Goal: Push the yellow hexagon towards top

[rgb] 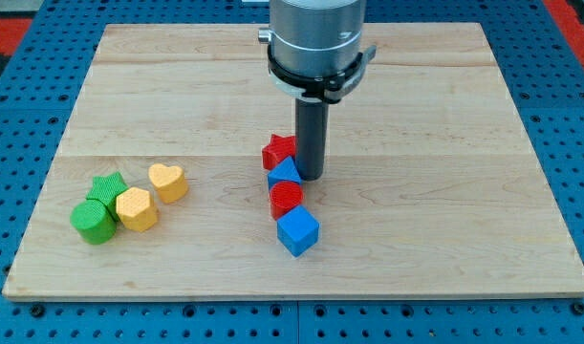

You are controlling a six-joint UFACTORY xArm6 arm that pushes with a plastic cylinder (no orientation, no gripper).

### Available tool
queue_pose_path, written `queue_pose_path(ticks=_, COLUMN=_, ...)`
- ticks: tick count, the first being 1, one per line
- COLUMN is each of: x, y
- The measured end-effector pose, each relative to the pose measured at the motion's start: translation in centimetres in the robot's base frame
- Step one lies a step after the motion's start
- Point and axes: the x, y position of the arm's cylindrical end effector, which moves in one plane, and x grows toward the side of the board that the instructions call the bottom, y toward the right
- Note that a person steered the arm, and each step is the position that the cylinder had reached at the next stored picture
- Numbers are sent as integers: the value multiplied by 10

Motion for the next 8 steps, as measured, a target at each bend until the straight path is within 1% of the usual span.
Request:
queue_pose_path(ticks=2, x=-18, y=-16)
queue_pose_path(ticks=3, x=-26, y=1)
queue_pose_path(ticks=4, x=-57, y=11)
queue_pose_path(ticks=5, x=-85, y=-6)
queue_pose_path(ticks=6, x=-100, y=-62)
queue_pose_path(ticks=7, x=-90, y=-159)
queue_pose_path(ticks=8, x=-42, y=-255)
